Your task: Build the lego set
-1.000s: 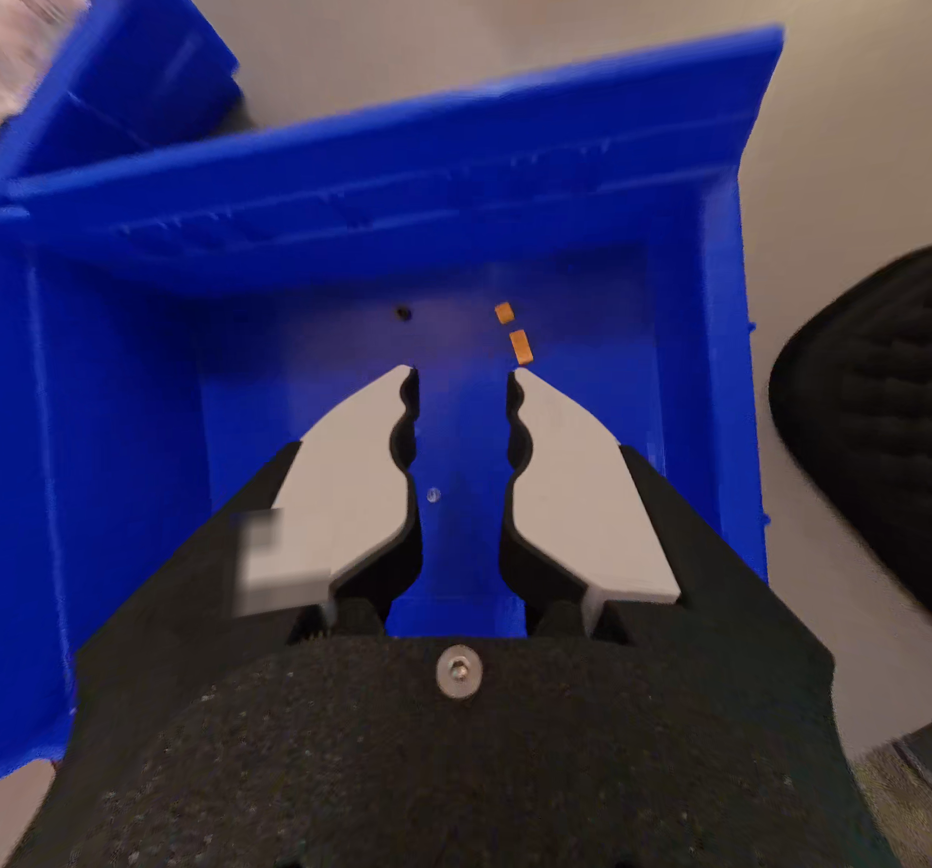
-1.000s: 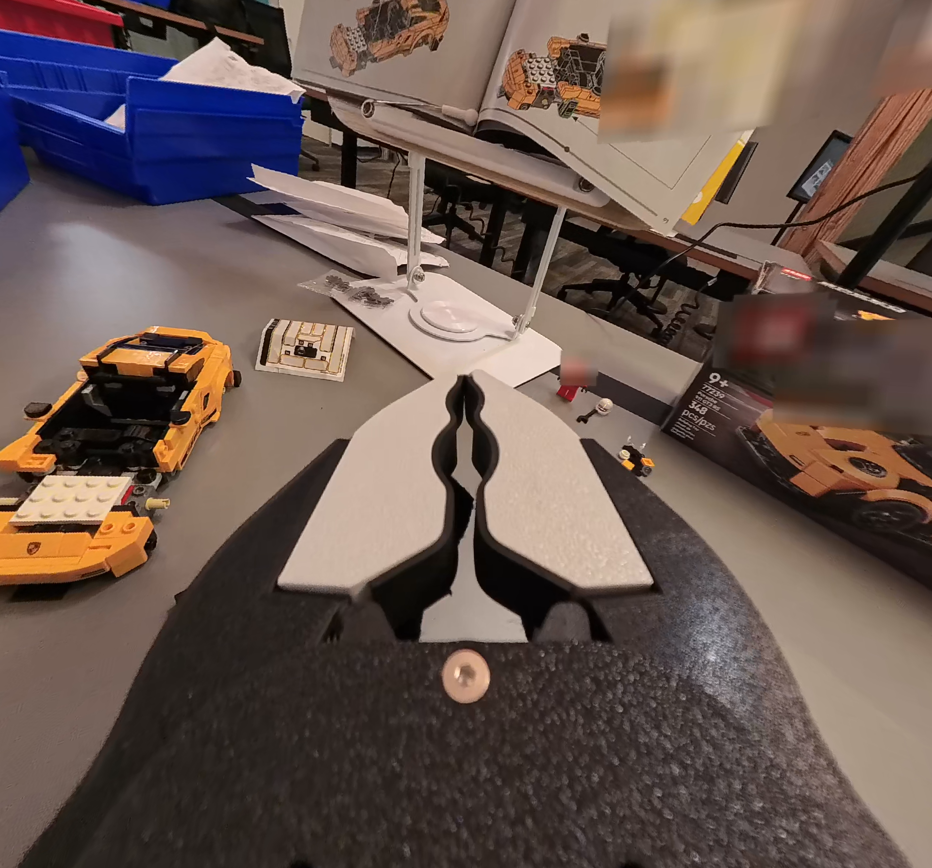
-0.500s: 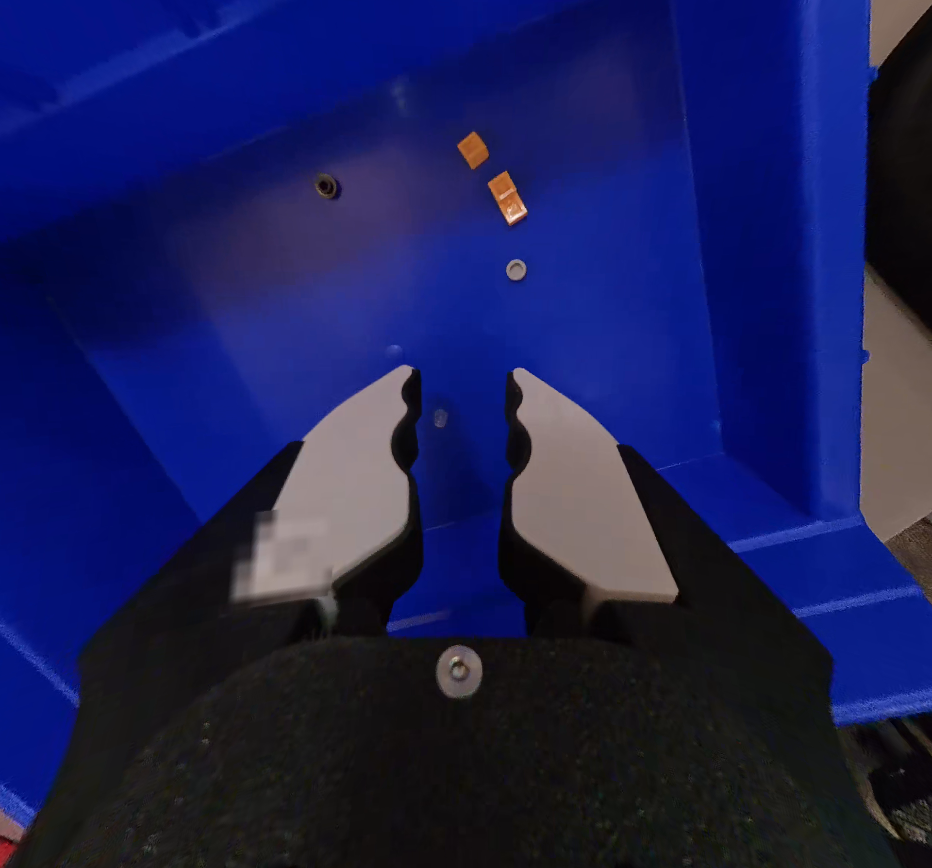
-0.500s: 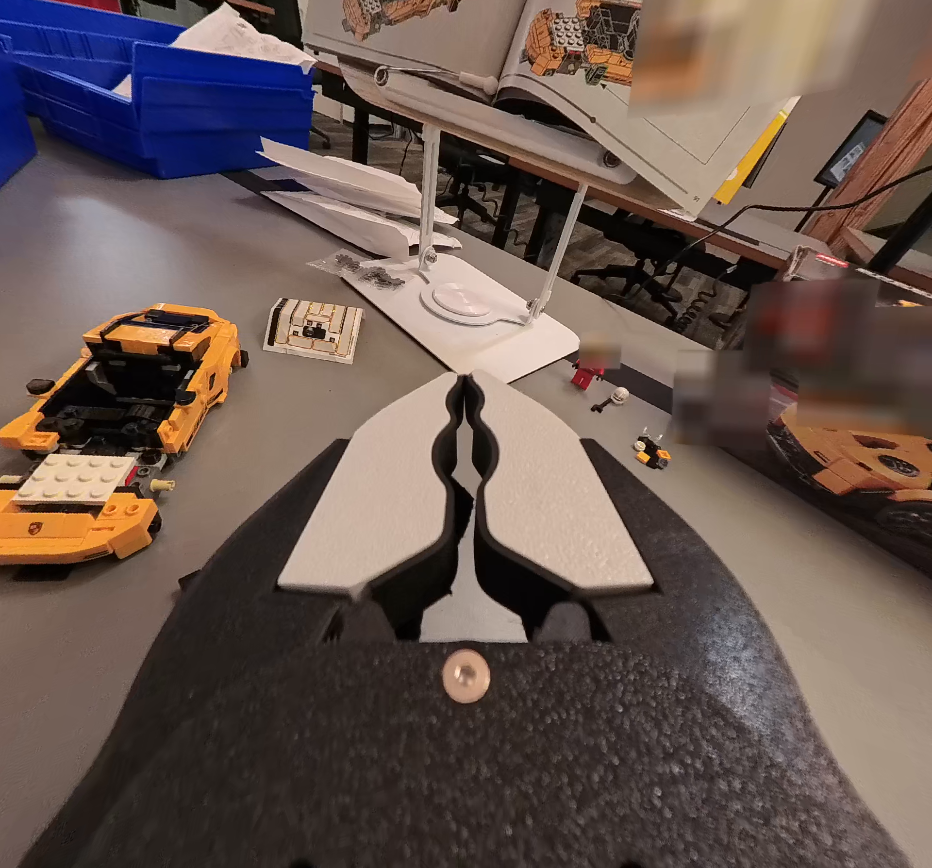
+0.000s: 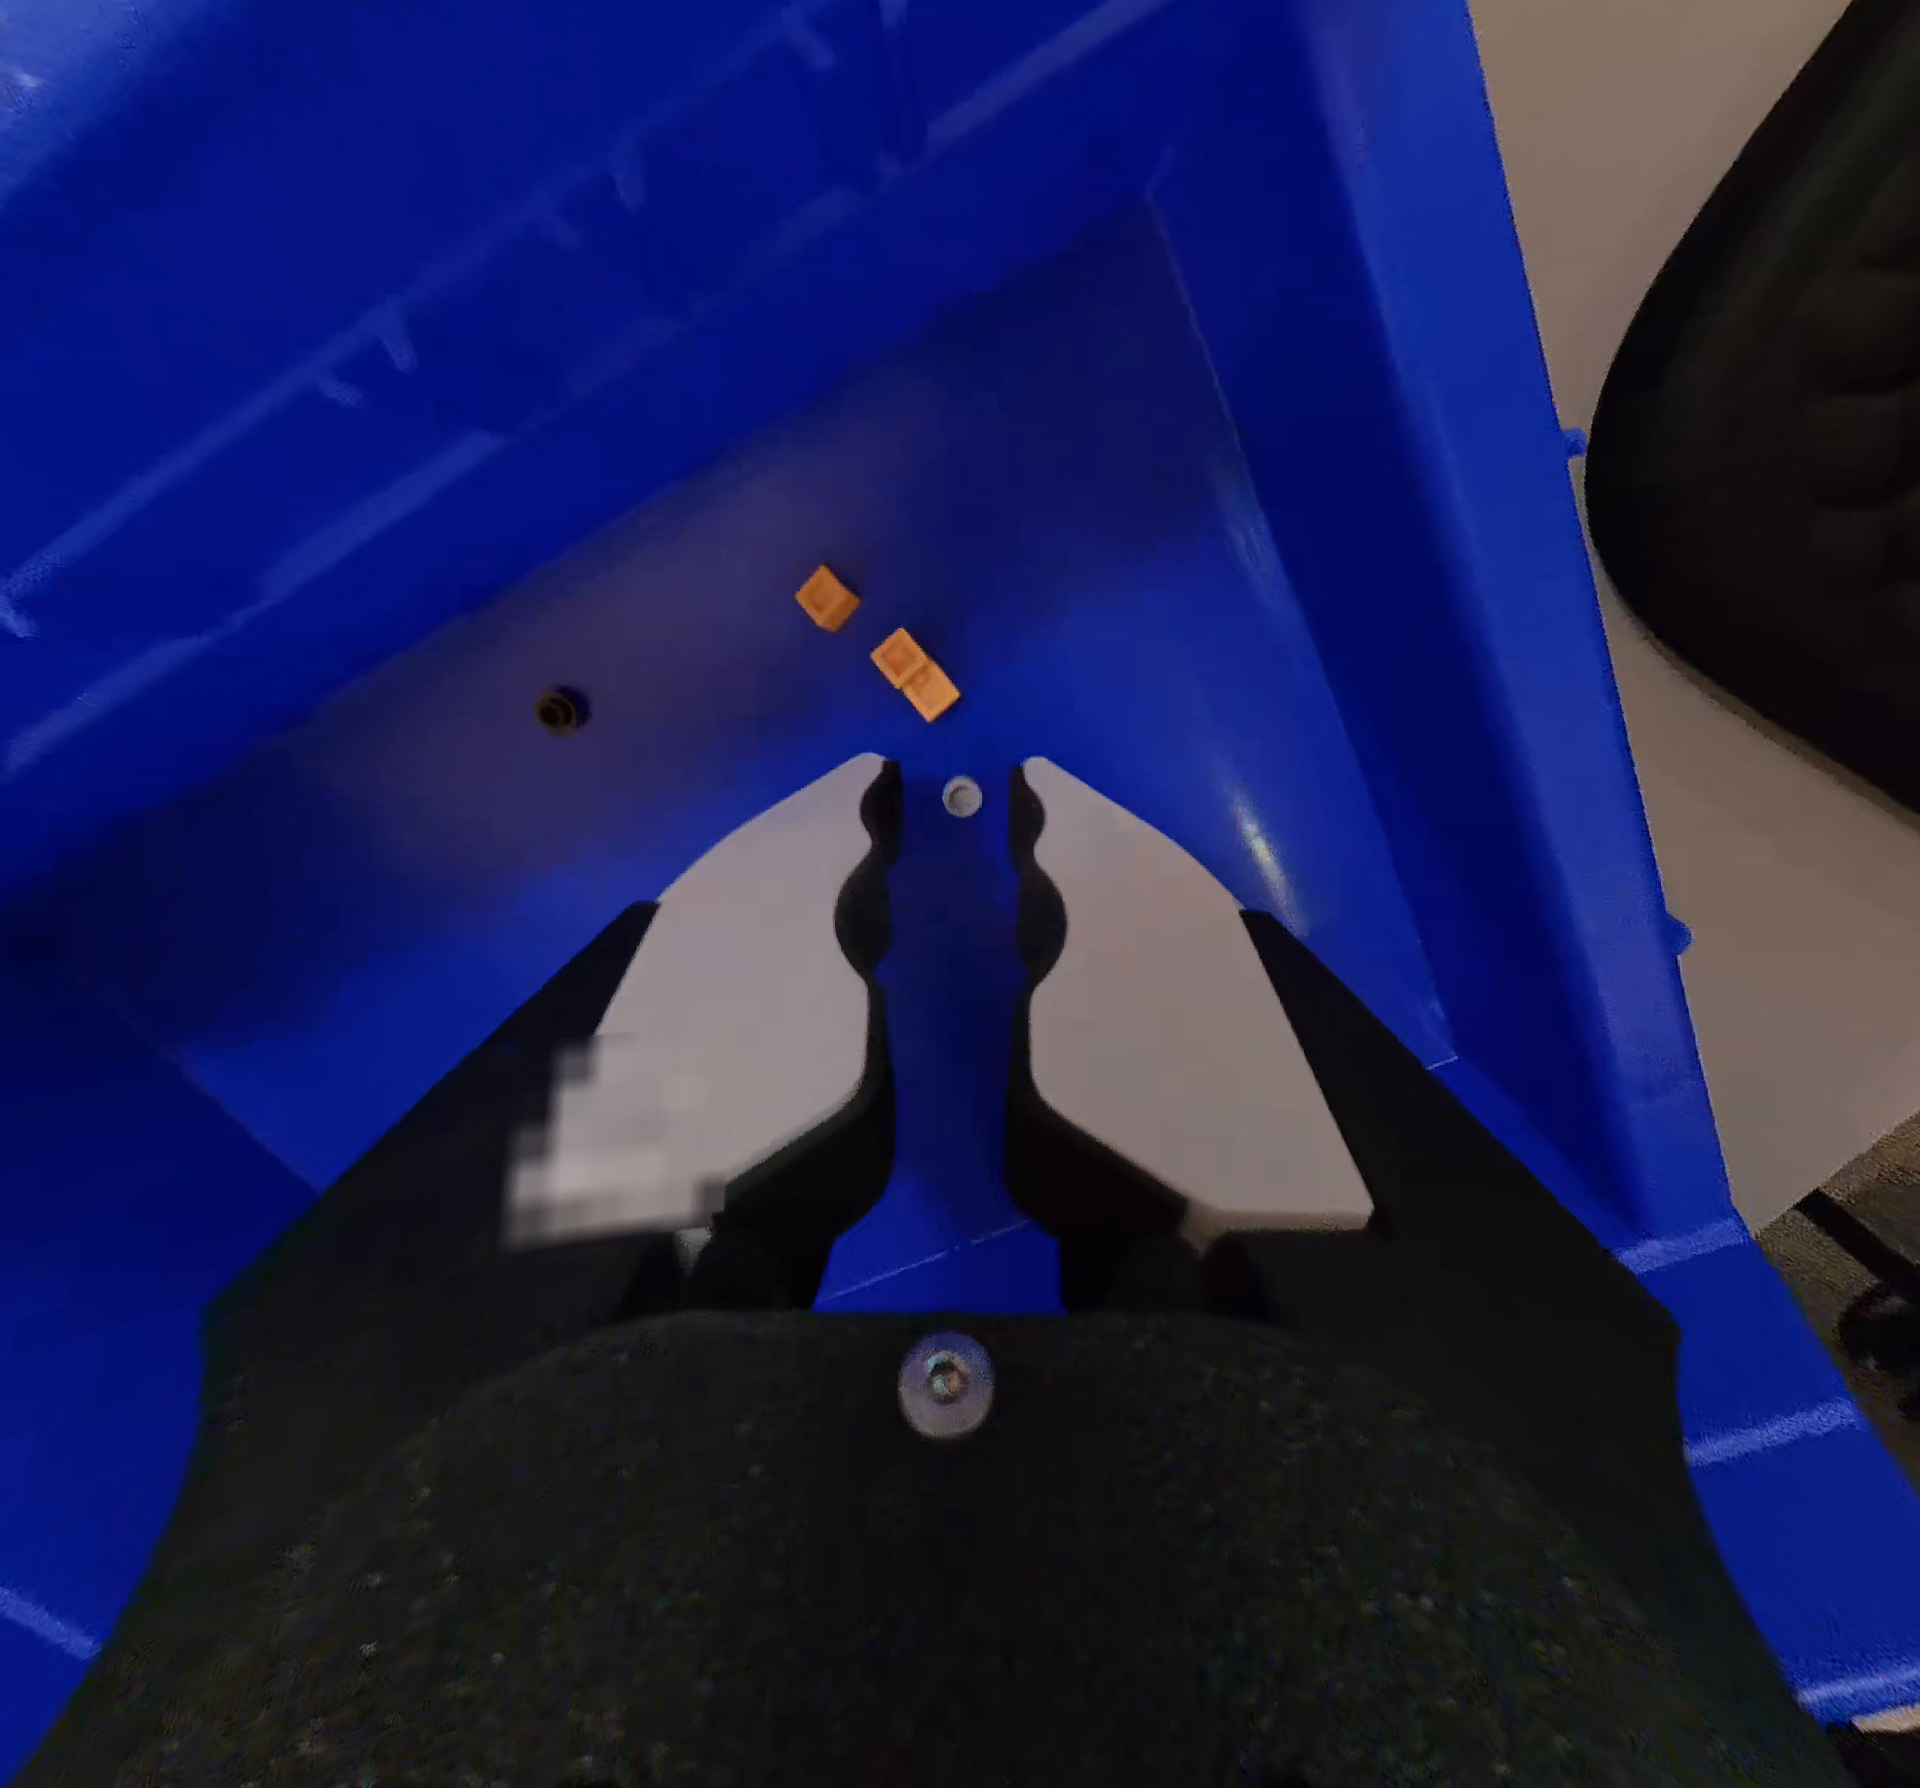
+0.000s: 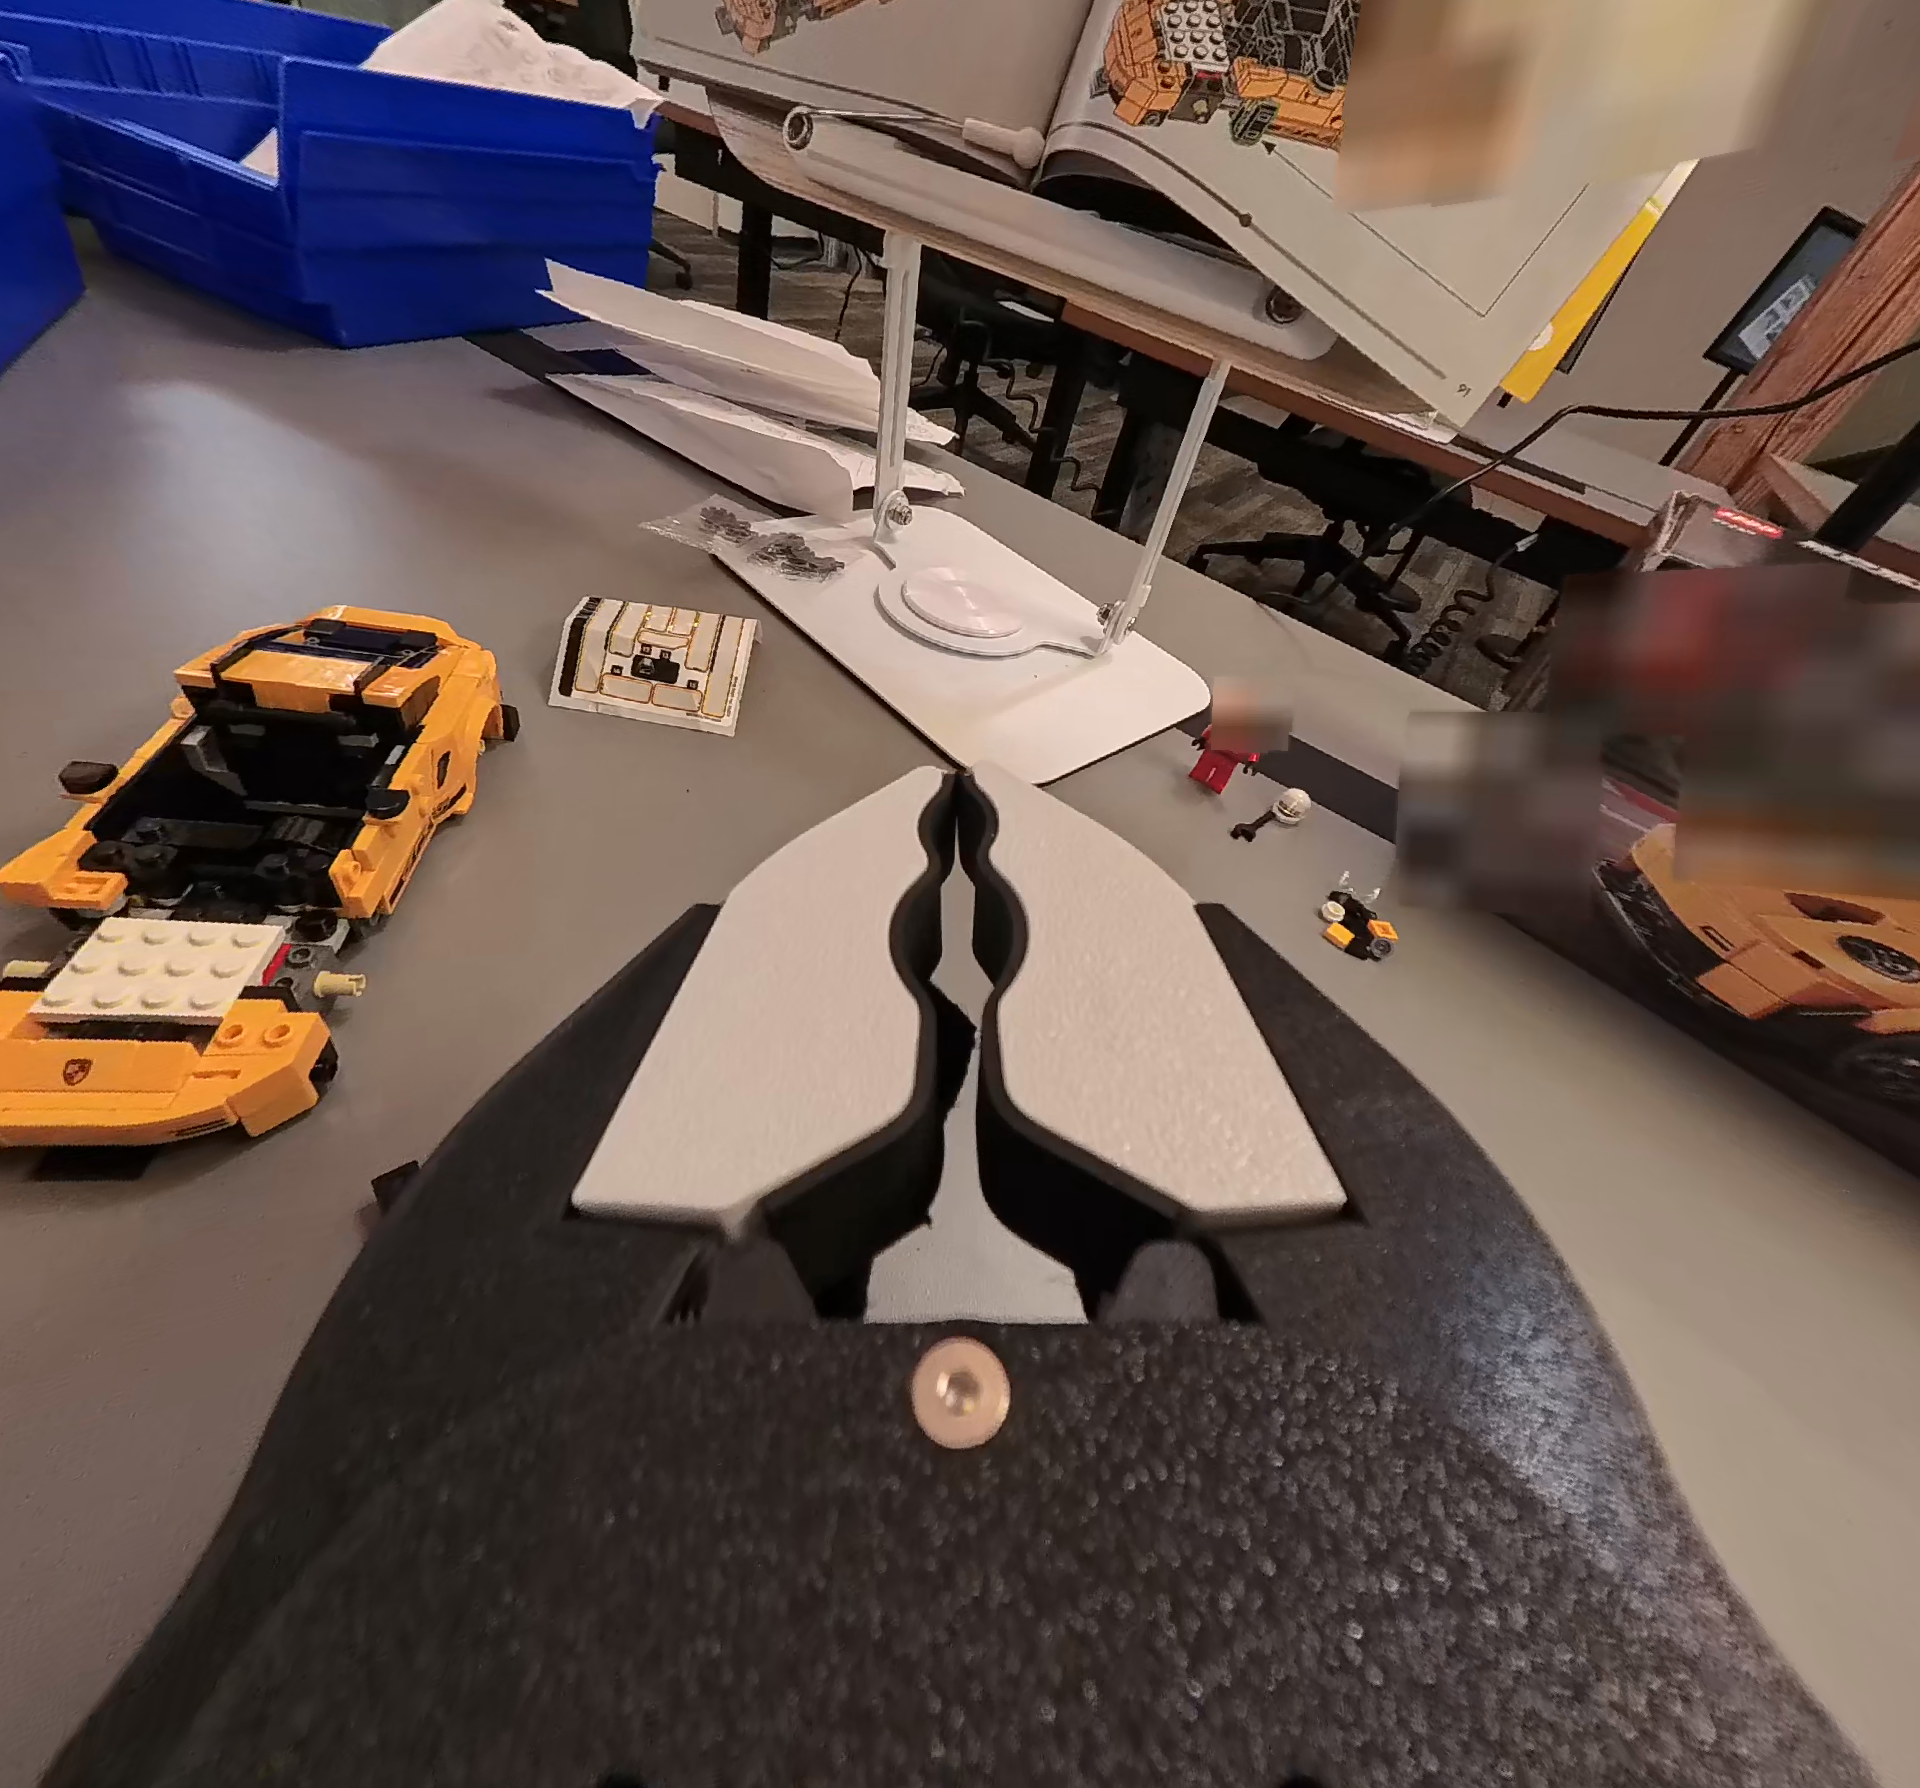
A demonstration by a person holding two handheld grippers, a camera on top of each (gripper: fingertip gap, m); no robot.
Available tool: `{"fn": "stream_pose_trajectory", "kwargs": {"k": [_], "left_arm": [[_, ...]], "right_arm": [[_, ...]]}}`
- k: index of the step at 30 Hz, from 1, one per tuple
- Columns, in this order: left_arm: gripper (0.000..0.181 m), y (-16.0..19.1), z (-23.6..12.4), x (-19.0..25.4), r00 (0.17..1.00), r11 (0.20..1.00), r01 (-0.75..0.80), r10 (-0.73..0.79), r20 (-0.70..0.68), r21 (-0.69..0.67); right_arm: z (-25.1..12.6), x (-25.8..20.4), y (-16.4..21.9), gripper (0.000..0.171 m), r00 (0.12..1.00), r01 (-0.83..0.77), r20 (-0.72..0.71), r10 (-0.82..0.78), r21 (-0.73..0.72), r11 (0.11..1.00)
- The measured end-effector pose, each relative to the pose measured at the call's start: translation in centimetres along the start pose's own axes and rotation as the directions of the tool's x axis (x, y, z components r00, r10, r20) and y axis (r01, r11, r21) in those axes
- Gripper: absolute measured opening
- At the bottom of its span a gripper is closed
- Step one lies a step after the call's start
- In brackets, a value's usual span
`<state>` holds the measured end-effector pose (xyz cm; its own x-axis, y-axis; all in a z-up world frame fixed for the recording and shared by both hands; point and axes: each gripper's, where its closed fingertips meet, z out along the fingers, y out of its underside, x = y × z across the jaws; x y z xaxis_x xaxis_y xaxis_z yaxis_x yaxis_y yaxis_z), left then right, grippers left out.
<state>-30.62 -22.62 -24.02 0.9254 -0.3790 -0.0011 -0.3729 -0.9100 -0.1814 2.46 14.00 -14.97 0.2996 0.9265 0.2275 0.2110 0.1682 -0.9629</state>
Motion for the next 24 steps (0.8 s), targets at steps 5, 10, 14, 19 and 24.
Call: {"fn": "stream_pose_trajectory", "kwargs": {"k": [5, 10, 14, 19, 24], "left_arm": [[0.027, -0.6, 0.9, -0.2, 0.999, 0.999, 0.031, -0.031, -0.014, -0.009], [0.028, -1.0, 1.2, -0.6, 0.999, 0.999, 0.038, -0.039, -0.01, -0.024], [0.027, -1.6, 1.1, -1.3, 0.995, 0.995, 0.097, -0.097, -0.017, -0.005], [0.025, -2.2, 1.4, -1.6, 0.978, 0.98, 0.199, -0.198, -0.06, 0.013], [0.009, -1.8, 1.5, -2.0, 0.983, 0.983, 0.184, -0.184, -0.01, 0.002]], "right_arm": [[0.0, -0.1, 0.1, 0.0, 1.0, 0.0, 0.006, 0.0, -0.004, 1.0], [0.1, -0.1, 0.1, 0.0, 1.0, 0.001, 0.008, -0.001, -0.007, 1.0], [0.1, -0.2, 0.2, 0.0, 1.0, 0.004, 0.009, -0.003, -0.01, 1.0], [0.1, -0.1, 0.2, 0.0, 1.0, 0.001, 0.012, -0.001, -0.009, 1.0], [0.0, -0.1, 0.1, 0.0, 1.0, 0.0, 0.013, 0.0, -0.005, 1.0]]}}
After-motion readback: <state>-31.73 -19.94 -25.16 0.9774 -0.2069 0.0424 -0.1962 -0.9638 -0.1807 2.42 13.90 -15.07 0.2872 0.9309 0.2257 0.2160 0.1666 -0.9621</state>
